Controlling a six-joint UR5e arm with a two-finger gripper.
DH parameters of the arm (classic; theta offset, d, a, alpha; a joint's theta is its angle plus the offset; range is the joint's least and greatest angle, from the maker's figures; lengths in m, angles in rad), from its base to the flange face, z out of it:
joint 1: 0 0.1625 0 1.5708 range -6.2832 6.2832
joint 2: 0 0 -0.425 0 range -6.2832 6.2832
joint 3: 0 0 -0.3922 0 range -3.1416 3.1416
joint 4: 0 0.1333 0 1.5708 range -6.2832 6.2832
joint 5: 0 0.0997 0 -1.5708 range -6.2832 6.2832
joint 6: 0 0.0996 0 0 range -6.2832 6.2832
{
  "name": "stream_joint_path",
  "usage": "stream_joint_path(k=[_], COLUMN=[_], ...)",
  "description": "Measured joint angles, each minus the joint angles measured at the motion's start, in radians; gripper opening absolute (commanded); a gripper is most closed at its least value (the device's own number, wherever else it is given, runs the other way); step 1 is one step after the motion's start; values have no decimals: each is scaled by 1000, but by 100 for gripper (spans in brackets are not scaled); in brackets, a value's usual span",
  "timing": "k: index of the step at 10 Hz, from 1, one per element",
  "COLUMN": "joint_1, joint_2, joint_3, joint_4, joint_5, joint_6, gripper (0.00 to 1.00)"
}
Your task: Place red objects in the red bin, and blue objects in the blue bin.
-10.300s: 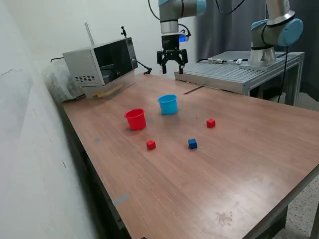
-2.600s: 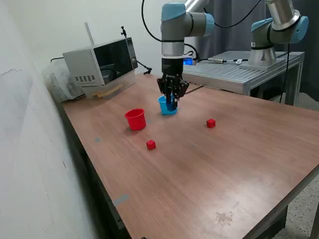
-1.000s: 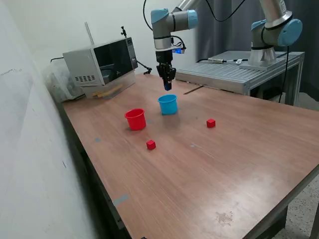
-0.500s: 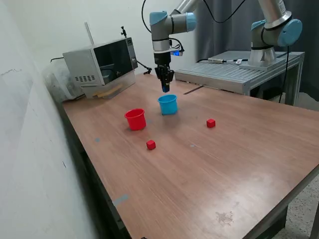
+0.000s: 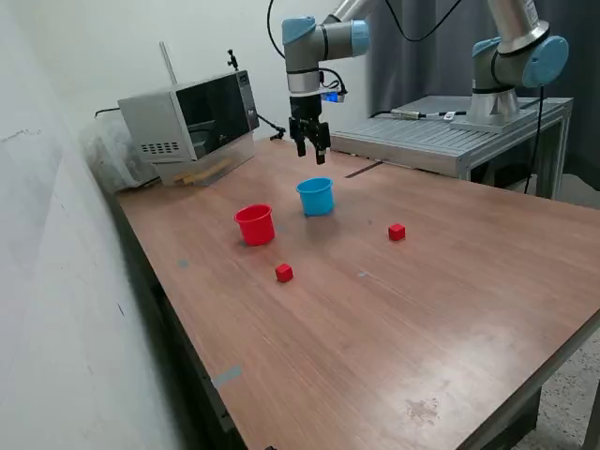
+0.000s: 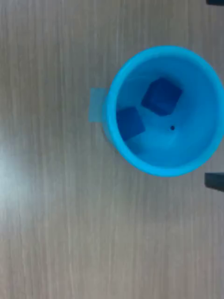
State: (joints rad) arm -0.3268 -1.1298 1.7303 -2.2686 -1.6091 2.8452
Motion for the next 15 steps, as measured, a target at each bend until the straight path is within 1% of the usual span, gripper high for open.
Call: stream_joint_path(k=[1, 2, 3, 5, 7, 8, 9, 10, 11, 12, 13, 15], joint_1=[11, 38, 78, 177, 281, 340, 392, 426, 445, 454, 457, 451], joint_2=[-49, -124, -204, -327, -375, -383, -377, -354, -312, -251, -181, -48], joint_3=[10, 18, 23, 24, 25, 25, 25, 25, 23, 17, 11, 4], joint_4=[35, 107, 182, 285, 355, 370, 367, 340, 297, 253, 209, 114], joint_5=[-2, -2, 1, 4, 4, 5, 9, 15, 18, 20, 19, 17], joint_6=[1, 2, 5, 31, 125, 173, 220, 277, 338, 387, 415, 437], gripper=[100, 100, 100, 100, 100, 100, 100, 100, 100, 100, 100, 100])
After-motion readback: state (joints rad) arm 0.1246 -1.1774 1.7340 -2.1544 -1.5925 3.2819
